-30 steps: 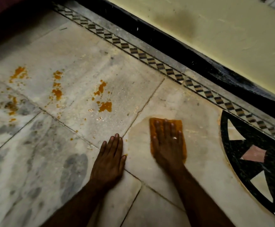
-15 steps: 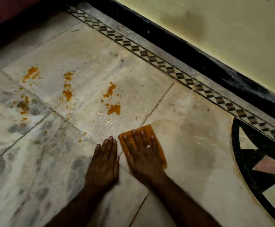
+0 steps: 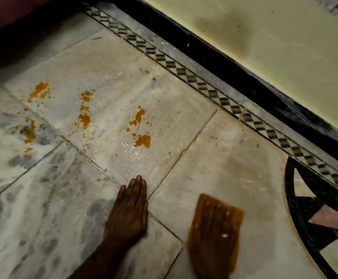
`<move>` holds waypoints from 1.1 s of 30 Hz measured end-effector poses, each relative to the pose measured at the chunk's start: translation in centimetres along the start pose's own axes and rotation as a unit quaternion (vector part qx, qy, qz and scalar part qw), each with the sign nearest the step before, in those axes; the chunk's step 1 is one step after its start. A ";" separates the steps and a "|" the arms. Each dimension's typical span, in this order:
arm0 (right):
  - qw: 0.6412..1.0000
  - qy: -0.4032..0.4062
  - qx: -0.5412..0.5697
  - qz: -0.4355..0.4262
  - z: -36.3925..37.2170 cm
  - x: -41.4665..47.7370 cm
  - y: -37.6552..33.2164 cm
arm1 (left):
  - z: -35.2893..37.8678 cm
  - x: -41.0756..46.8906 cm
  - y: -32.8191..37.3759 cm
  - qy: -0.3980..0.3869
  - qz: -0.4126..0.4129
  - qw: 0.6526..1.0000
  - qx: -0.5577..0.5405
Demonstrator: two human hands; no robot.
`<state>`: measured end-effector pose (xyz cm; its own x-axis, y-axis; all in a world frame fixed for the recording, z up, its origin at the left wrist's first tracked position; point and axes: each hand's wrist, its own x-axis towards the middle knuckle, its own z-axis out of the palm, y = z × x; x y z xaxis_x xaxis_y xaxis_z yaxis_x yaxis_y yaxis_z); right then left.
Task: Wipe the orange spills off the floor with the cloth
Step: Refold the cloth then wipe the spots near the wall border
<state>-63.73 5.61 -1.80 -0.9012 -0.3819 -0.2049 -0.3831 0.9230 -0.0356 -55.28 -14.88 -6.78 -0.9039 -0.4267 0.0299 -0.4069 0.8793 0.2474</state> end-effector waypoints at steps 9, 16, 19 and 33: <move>0.995 -0.031 0.018 -0.090 -1.1 16.2 -2.5 | 0.2 0.1 -0.4 -0.004 0.011 1.000 0.003; 0.994 -0.085 0.034 0.055 -1.6 7.5 5.4 | -0.1 0.3 -0.1 -0.003 0.005 1.000 0.003; 0.999 -0.026 0.003 -0.037 1.3 0.5 1.8 | -0.4 0.3 0.1 -0.005 0.001 1.000 -0.002; 0.992 -0.067 -0.006 -0.109 0.4 4.7 -2.6 | -3.4 -5.0 -9.0 -0.027 -0.137 0.990 0.026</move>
<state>-66.89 1.42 -3.03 -0.7615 -0.5627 -0.3217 -0.5696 0.8178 -0.0821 -46.69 -21.36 -5.89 -0.7638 -0.6401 -0.0834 -0.6428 0.7423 0.1894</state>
